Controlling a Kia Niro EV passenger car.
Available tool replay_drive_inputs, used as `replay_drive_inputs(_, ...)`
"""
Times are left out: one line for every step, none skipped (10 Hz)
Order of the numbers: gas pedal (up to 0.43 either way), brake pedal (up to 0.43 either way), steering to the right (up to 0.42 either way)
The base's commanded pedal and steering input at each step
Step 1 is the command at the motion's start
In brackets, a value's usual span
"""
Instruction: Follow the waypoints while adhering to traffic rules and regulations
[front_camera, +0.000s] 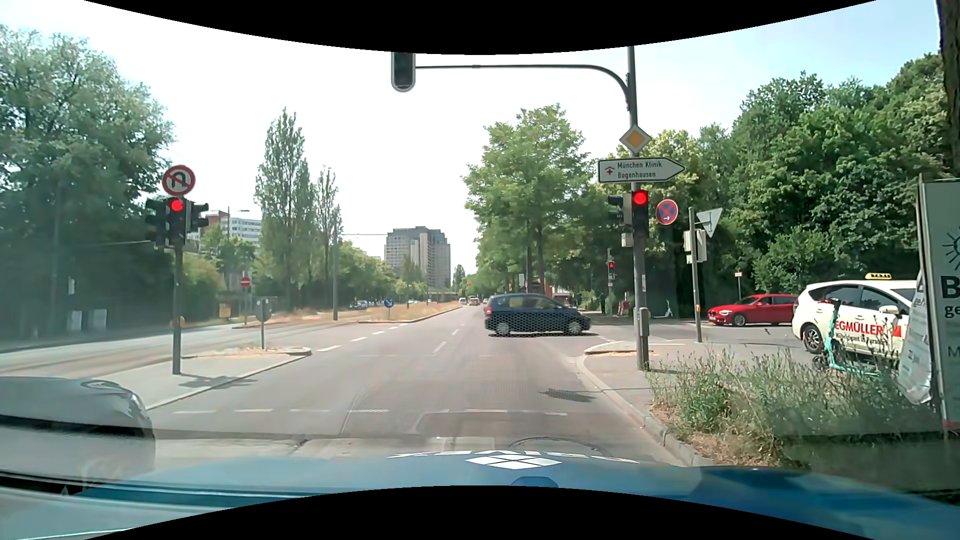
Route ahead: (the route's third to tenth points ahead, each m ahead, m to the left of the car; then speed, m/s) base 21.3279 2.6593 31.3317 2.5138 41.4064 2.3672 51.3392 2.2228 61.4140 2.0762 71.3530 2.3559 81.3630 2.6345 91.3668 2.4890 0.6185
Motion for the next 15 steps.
replay_drive_inputs(0.0, 0.134, -0.003)
replay_drive_inputs(0.0, 0.14, -0.003)
replay_drive_inputs(0.0, 0.14, -0.003)
replay_drive_inputs(0.0, 0.14, -0.003)
replay_drive_inputs(0.0, 0.14, -0.003)
replay_drive_inputs(0.0, 0.14, -0.003)
replay_drive_inputs(0.0, 0.14, -0.003)
replay_drive_inputs(0.0, 0.14, -0.003)
replay_drive_inputs(0.0, 0.146, -0.003)
replay_drive_inputs(0.0, 0.152, -0.003)
replay_drive_inputs(0.0, 0.152, -0.003)
replay_drive_inputs(0.0, 0.159, -0.003)
replay_drive_inputs(0.0, 0.165, -0.003)
replay_drive_inputs(0.0, 0.171, -0.003)
replay_drive_inputs(0.0, 0.189, -0.003)
